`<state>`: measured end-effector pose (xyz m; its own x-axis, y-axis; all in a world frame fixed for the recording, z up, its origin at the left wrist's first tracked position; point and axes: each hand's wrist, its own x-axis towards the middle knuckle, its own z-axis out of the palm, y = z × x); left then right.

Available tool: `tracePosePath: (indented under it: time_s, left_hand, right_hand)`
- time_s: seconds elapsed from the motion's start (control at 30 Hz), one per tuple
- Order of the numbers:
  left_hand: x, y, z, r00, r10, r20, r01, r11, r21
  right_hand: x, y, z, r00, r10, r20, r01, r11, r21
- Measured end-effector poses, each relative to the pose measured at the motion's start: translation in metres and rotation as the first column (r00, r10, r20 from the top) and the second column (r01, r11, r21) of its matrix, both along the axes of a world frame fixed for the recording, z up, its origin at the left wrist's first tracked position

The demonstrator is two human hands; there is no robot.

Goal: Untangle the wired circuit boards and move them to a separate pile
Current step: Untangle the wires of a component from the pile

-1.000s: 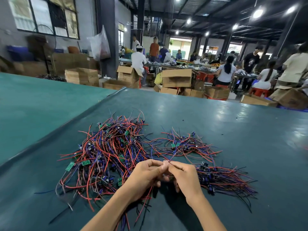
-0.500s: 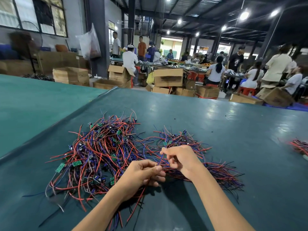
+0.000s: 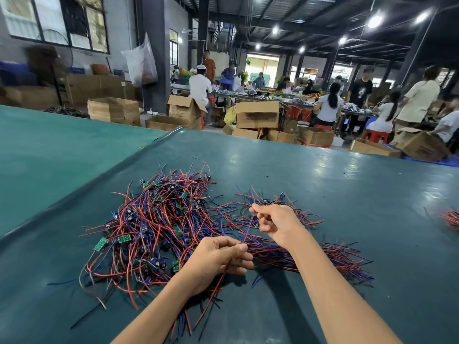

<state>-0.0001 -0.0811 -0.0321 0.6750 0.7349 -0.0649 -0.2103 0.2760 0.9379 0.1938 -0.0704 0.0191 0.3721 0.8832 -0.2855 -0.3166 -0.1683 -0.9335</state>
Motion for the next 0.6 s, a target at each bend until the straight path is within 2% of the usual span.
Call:
tracePosePath:
  time_s: [0.1, 0.17, 0.4, 0.53, 0.6]
  left_hand:
    - [0.0, 0.0, 0.0, 1.0, -0.005, 0.002, 0.005, 1.0, 0.002]
    - [0.0, 0.0, -0.001, 1.0, -0.001, 0.003, 0.001, 1.0, -0.001]
    - [-0.001, 0.001, -0.001, 1.0, -0.027, 0.0, 0.027, 1.0, 0.012]
    - [-0.003, 0.0, 0.0, 0.999, -0.034, 0.005, 0.034, 0.999, 0.029]
    - [-0.003, 0.0, -0.001, 1.0, -0.029, 0.006, 0.029, 0.999, 0.028]
  right_hand:
    - [0.003, 0.006, 0.005, 0.999, -0.013, -0.032, 0.014, 0.999, 0.031]
    - [0.003, 0.009, 0.009, 1.0, -0.012, 0.0, 0.012, 1.0, 0.027]
    - [0.002, 0.013, 0.011, 0.951, 0.014, 0.308, -0.005, 1.0, -0.031]
    - [0.006, 0.015, 0.021, 0.925, 0.081, 0.371, -0.048, 0.994, -0.099]
    - [0.012, 0.014, 0.027, 0.88, 0.101, 0.464, -0.045, 0.991, -0.129]
